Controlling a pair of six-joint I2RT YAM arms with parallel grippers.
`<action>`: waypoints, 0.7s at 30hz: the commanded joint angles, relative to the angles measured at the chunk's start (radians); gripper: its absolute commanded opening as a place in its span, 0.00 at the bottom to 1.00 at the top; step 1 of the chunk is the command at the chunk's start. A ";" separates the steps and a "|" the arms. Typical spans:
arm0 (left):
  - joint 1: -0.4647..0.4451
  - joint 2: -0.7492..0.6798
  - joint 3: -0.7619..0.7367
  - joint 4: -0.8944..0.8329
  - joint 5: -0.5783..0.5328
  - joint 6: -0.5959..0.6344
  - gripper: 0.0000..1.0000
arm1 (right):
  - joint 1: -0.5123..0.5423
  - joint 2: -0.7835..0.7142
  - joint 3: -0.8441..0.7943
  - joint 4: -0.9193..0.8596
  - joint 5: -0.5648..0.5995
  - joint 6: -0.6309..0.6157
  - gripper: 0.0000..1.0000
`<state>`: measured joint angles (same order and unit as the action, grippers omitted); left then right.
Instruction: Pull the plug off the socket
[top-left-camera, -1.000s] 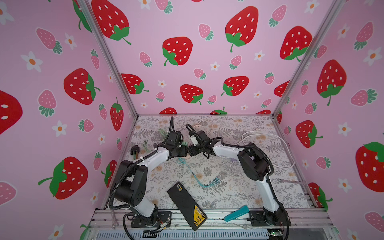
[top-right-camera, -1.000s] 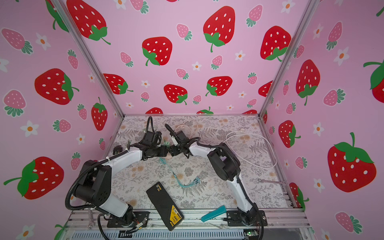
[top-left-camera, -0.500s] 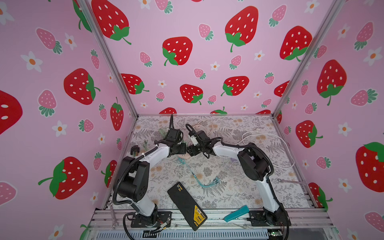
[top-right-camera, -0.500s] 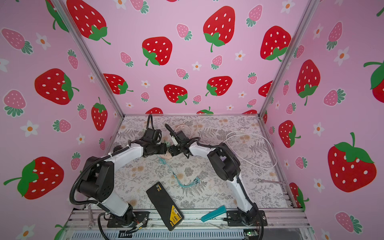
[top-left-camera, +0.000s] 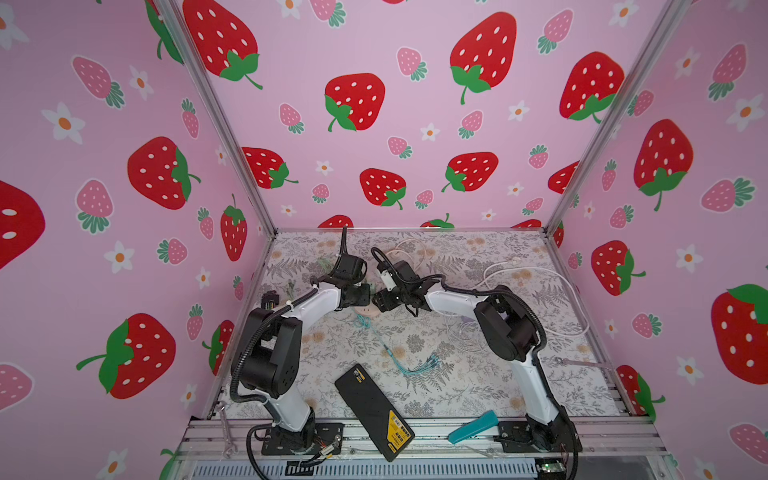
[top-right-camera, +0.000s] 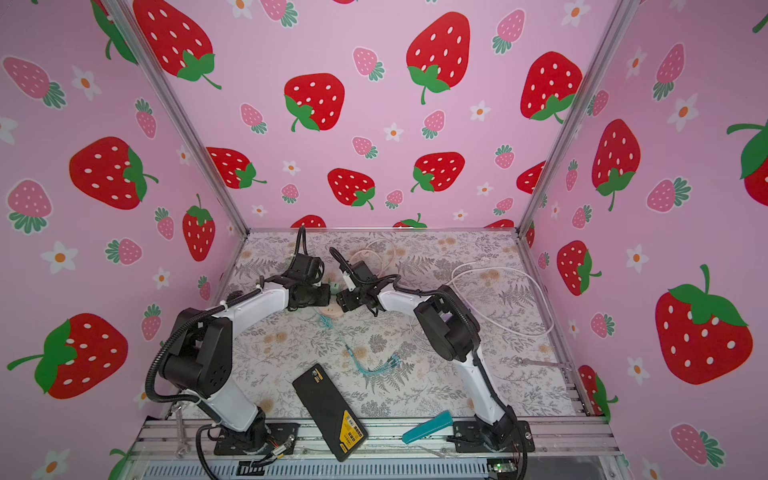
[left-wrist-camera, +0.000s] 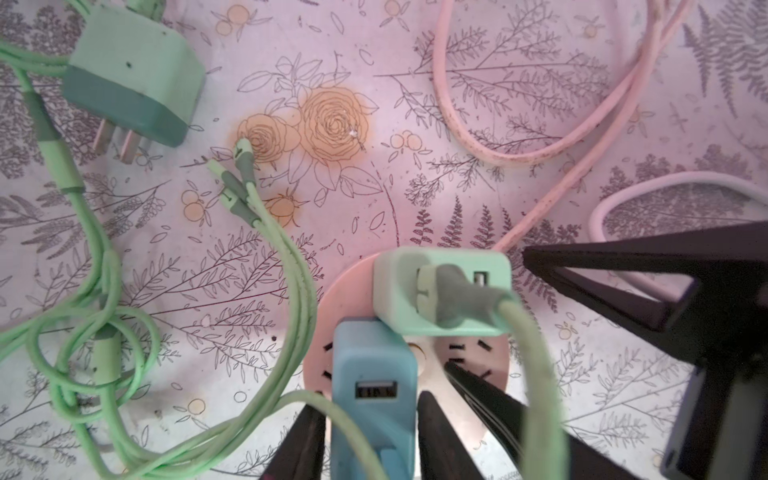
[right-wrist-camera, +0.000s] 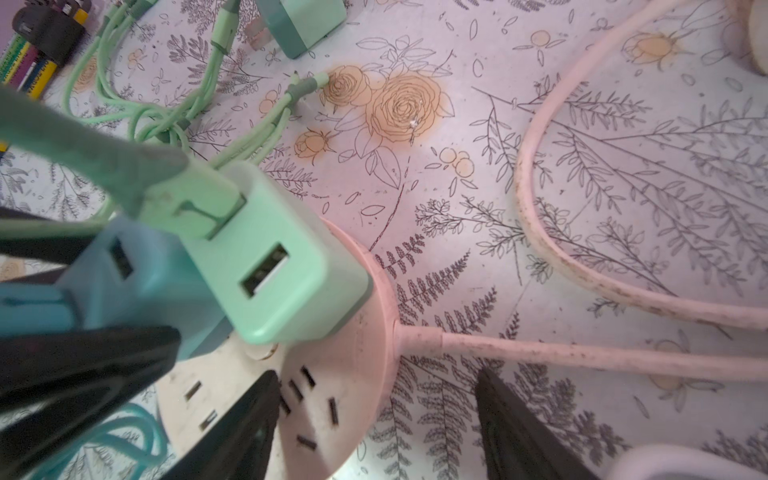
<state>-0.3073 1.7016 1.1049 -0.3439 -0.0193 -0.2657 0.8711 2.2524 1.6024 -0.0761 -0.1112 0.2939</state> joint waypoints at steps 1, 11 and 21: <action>0.002 0.023 0.045 -0.030 -0.031 -0.009 0.33 | -0.007 0.125 -0.053 -0.203 0.122 -0.029 0.76; -0.001 0.053 0.062 -0.045 -0.050 -0.012 0.31 | -0.007 0.123 -0.055 -0.207 0.126 -0.030 0.76; -0.003 0.053 0.059 -0.037 -0.038 -0.019 0.22 | -0.008 0.125 -0.053 -0.208 0.126 -0.030 0.76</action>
<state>-0.3115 1.7412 1.1397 -0.3672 -0.0498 -0.2623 0.8711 2.2524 1.6024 -0.0761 -0.1093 0.2939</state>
